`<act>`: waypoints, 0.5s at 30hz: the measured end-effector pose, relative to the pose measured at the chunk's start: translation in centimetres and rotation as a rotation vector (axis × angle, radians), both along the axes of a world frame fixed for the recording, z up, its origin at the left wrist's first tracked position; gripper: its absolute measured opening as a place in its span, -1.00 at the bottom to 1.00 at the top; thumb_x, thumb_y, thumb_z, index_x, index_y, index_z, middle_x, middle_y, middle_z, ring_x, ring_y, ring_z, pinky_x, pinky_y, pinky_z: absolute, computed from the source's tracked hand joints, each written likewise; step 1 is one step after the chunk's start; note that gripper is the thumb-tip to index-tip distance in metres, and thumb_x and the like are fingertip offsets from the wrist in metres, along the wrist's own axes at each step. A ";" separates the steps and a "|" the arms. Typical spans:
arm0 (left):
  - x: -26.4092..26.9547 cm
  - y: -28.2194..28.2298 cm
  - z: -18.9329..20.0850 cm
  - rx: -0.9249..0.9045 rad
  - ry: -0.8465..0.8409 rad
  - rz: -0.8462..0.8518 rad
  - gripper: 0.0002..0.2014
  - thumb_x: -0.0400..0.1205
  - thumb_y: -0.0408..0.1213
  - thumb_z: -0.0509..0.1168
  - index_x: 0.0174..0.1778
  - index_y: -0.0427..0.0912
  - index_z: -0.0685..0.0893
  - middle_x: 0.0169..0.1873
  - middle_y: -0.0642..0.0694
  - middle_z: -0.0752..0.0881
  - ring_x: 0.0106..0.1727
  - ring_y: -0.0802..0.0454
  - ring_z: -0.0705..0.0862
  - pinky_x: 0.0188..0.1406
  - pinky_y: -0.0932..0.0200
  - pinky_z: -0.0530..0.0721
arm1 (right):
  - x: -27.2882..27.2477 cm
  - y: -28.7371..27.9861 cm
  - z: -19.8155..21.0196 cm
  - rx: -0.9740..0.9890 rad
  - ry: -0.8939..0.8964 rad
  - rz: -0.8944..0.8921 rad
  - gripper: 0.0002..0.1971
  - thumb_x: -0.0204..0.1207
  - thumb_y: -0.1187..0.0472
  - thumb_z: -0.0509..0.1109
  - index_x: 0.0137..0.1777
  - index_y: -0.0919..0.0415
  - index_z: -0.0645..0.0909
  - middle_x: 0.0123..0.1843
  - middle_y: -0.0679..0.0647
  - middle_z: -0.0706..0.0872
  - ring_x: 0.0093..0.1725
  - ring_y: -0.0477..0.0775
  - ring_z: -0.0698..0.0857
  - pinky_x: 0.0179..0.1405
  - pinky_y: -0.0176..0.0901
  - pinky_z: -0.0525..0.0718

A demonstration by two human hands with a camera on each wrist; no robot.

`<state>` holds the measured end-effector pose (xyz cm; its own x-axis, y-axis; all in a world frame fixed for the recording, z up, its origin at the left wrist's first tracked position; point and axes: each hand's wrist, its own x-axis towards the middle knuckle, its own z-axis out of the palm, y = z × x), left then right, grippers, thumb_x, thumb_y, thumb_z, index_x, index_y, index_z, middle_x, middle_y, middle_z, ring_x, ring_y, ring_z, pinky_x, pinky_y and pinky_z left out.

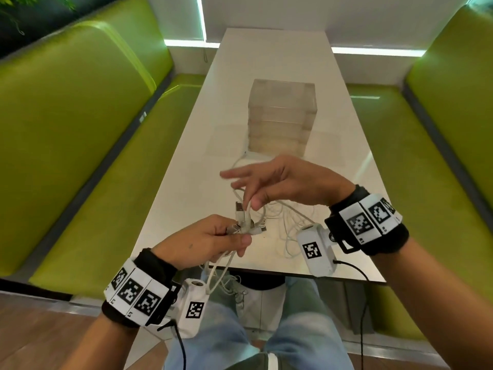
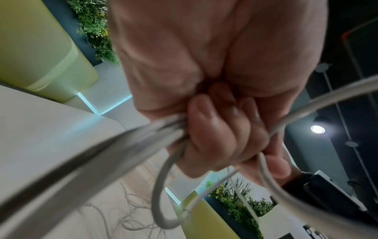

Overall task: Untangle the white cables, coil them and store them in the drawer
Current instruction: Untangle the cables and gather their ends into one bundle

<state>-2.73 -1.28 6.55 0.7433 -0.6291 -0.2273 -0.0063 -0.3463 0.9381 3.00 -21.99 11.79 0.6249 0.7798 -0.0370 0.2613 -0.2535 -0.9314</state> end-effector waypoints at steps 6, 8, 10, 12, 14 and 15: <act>0.3 0.8 -0.6 -0.064 -0.054 0.188 -0.80 0.57 -0.07 0.36 -0.32 -0.05 0.76 -0.57 0.05 0.43 -0.54 0.11 0.33 -0.53 0.27 0.31 | 0.0 0.2 -1.6 0.151 0.075 -0.187 -0.79 0.42 0.47 0.45 0.04 0.34 0.71 -0.16 0.32 0.73 -0.28 0.16 0.66 -0.20 -0.13 0.63; 0.9 1.5 -1.2 -0.193 0.001 0.400 -0.76 0.49 0.05 0.40 -0.34 -0.03 0.76 -0.58 0.07 0.44 -0.57 0.13 0.34 -0.56 0.29 0.34 | 0.1 -0.4 -2.0 0.250 0.098 -0.313 -0.63 0.37 0.49 0.47 0.18 0.29 0.66 -0.31 0.21 0.66 -0.39 -0.02 0.58 -0.34 -0.22 0.58; 1.4 1.8 -1.5 -0.346 0.057 0.553 -0.77 0.48 0.02 0.40 -0.37 -0.05 0.74 -0.64 0.07 0.38 -0.62 0.14 0.29 -0.61 0.31 0.33 | -0.2 -0.5 -2.5 0.246 0.109 -0.329 -0.58 0.37 0.49 0.48 0.25 0.29 0.62 -0.35 0.15 0.69 -0.38 0.05 0.61 -0.36 -0.18 0.63; 1.7 1.5 -1.4 -0.418 0.072 0.622 -0.78 0.53 -0.10 0.35 -0.38 -0.11 0.72 -0.67 0.07 0.34 -0.64 0.14 0.26 -0.63 0.32 0.32 | -0.7 0.0 -3.4 0.170 0.122 -0.298 -0.61 0.39 0.45 0.49 0.24 0.31 0.61 -0.34 0.11 0.73 -0.35 0.11 0.66 -0.30 -0.10 0.71; 1.8 1.1 -1.5 -0.436 0.061 0.635 -0.77 0.57 -0.13 0.37 -0.35 -0.17 0.68 -0.68 0.06 0.34 -0.64 0.14 0.26 -0.64 0.33 0.32 | -1.4 1.0 -4.5 0.147 0.174 -0.315 -0.62 0.40 0.44 0.49 0.23 0.29 0.61 -0.32 0.15 0.73 -0.31 0.06 0.70 -0.23 -0.04 0.75; 1.8 0.9 -1.6 -0.427 0.051 0.624 -0.76 0.57 -0.11 0.38 -0.33 -0.18 0.66 -0.68 0.04 0.35 -0.64 0.14 0.27 -0.64 0.32 0.32 | -1.7 1.6 -5.0 0.154 0.190 -0.332 -0.64 0.40 0.44 0.49 0.21 0.31 0.63 -0.30 0.21 0.73 -0.30 0.05 0.70 -0.20 -0.03 0.76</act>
